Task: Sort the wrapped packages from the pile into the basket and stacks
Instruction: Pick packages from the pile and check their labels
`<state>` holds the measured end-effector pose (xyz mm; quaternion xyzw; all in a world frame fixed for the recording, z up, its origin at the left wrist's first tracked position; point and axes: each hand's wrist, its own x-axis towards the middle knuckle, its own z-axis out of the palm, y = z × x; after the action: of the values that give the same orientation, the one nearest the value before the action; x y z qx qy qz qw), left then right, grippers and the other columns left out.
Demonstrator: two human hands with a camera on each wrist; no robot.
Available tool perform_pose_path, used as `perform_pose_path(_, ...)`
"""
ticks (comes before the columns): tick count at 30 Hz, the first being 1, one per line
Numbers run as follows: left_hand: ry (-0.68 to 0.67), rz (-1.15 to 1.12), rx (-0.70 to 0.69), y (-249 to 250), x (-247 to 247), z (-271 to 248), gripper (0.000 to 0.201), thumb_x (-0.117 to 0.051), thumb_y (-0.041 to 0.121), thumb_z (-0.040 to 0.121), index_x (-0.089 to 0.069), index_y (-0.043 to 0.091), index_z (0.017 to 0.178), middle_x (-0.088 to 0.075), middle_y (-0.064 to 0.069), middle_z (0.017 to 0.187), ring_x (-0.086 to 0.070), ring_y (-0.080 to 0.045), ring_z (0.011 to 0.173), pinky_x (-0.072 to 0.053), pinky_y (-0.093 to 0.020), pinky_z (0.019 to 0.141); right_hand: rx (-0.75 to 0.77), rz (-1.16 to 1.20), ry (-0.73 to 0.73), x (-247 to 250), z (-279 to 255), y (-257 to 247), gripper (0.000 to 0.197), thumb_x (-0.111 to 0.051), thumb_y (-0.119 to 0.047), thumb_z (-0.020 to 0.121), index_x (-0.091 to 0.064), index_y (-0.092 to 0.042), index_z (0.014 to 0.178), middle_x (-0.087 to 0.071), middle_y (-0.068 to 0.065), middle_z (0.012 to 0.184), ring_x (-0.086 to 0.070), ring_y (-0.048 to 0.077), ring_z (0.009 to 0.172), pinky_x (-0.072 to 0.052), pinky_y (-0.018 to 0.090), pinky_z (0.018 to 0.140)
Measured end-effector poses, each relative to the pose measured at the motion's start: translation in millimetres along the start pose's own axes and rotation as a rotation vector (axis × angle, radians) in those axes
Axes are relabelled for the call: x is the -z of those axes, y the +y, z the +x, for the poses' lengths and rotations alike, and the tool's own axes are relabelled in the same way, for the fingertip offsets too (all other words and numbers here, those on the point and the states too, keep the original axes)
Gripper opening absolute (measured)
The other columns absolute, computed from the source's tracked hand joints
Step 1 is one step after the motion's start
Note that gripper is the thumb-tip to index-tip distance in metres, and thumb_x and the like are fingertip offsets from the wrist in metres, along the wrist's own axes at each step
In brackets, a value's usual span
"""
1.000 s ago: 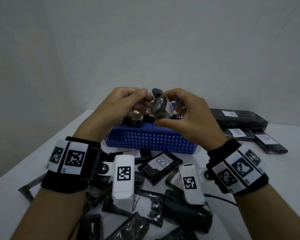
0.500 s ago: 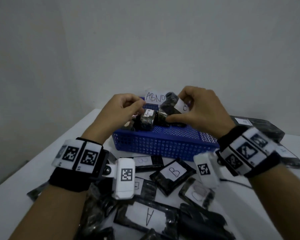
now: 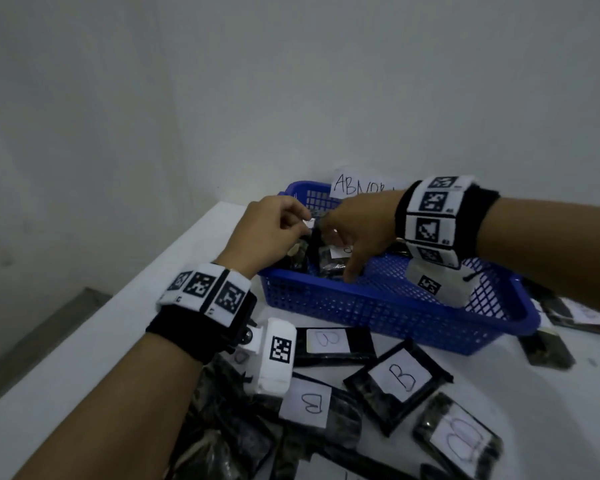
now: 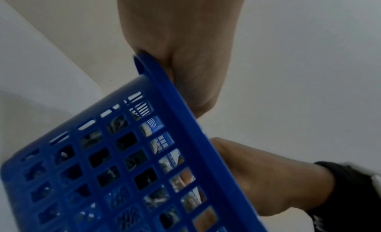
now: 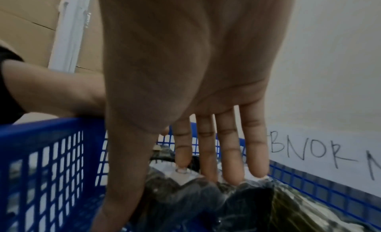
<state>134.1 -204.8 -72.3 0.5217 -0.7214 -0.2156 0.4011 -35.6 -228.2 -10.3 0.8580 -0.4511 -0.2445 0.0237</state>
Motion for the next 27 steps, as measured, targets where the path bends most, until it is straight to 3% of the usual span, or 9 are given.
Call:
perform_pose_path(3, 0.002, 0.014, -0.012, -2, -2, 0, 0.011, -0.072, 0.011, 0.089, -0.071, 0.019, 0.097, -0.072, 0.009, 0.082, -0.066, 0.001, 0.079, -0.046, -0.001, 0.065, 0.089, -0.052, -0.030, -8, 15, -5, 0.050, -0.078, -0.061, 0.075, -0.062, -0.021, 0.100, -0.068, 0.000, 0.097, -0.062, 0.020, 0.087, -0.049, 0.031, 0.069)
perform_pose_path(6, -0.011, 0.042, -0.017, -3, -3, 0, 0.012, -0.072, 0.013, 0.089, -0.069, 0.023, 0.094, -0.070, 0.008, 0.083, -0.066, -0.002, 0.080, -0.044, -0.002, 0.066, 0.132, -0.082, -0.028, -22, 28, -7, 0.040, -0.076, -0.056, 0.080, -0.060, -0.021, 0.091, -0.065, -0.002, 0.093, -0.059, 0.020, 0.085, -0.046, 0.030, 0.070)
perform_pose_path(9, -0.013, 0.043, -0.008, -3, -4, 0, 0.012, -0.072, 0.012, 0.088, -0.070, 0.023, 0.094, -0.071, 0.009, 0.082, -0.065, 0.000, 0.078, -0.043, 0.000, 0.063, 0.123, 0.015, 0.012, -28, 29, -4, 0.035, -0.075, -0.051, 0.083, -0.062, -0.021, 0.095, -0.059, -0.007, 0.086, -0.057, 0.016, 0.081, -0.045, 0.027, 0.063)
perform_pose_path(13, -0.002, 0.034, 0.006, -3, -5, 0, 0.012, -0.073, 0.012, 0.087, -0.073, 0.021, 0.095, -0.072, 0.010, 0.081, -0.066, 0.001, 0.078, -0.044, -0.001, 0.064, 0.123, 0.154, -0.017, -29, 19, 7, 0.043, -0.082, -0.038, 0.080, -0.062, -0.019, 0.113, -0.066, -0.002, 0.107, -0.062, 0.018, 0.098, -0.054, 0.035, 0.086)
perform_pose_path(17, 0.001, -0.031, 0.038, 1, -3, 1, 0.012, -0.072, 0.010, 0.088, -0.073, 0.018, 0.095, -0.075, 0.005, 0.081, -0.069, -0.001, 0.076, -0.046, -0.003, 0.063, 0.123, 0.069, 0.010, -30, 17, 5, 0.048, -0.082, -0.041, 0.080, -0.058, -0.022, 0.116, -0.064, -0.004, 0.108, -0.058, 0.016, 0.095, -0.050, 0.032, 0.082)
perform_pose_path(19, -0.013, -0.101, 0.078, 4, 1, 0, 0.011, -0.071, 0.010, 0.088, -0.073, 0.017, 0.095, -0.076, 0.004, 0.083, -0.072, -0.006, 0.079, -0.054, -0.012, 0.072, 0.107, 0.033, -0.015, -24, 13, 4, 0.053, -0.080, -0.047, 0.080, -0.058, -0.024, 0.122, -0.066, -0.005, 0.112, -0.061, 0.018, 0.100, -0.052, 0.035, 0.087)
perform_pose_path(21, -0.009, -0.193, 0.133, 8, 10, -1, 0.009, -0.070, 0.009, 0.088, -0.072, 0.017, 0.092, -0.077, 0.001, 0.083, -0.074, -0.013, 0.082, -0.060, -0.030, 0.083, 0.076, 0.037, -0.012, -11, 4, 5, 0.055, -0.078, -0.053, 0.079, -0.061, -0.025, 0.124, -0.068, -0.006, 0.113, -0.063, 0.017, 0.101, -0.051, 0.034, 0.088)
perform_pose_path(23, 0.004, -0.222, 0.155, 14, 23, -5, 0.010, -0.068, 0.008, 0.090, -0.071, 0.017, 0.088, -0.077, -0.001, 0.081, -0.074, -0.016, 0.082, -0.060, -0.037, 0.086, 0.056, 0.049, 0.082, 8, -9, 6, 0.044, -0.076, -0.053, 0.082, -0.067, -0.026, 0.116, -0.070, -0.007, 0.110, -0.063, 0.014, 0.096, -0.049, 0.032, 0.088)
perform_pose_path(27, 0.034, -0.304, 0.179, 30, 60, -24, 0.008, -0.062, 0.009, 0.095, -0.069, 0.012, 0.093, -0.074, -0.003, 0.082, -0.066, -0.010, 0.072, -0.058, -0.025, 0.076, 0.054, 0.142, 0.353, 46, -49, -9, 0.031, -0.071, -0.052, 0.086, -0.069, -0.030, 0.107, -0.072, -0.008, 0.099, -0.061, 0.008, 0.081, -0.049, 0.034, 0.083)
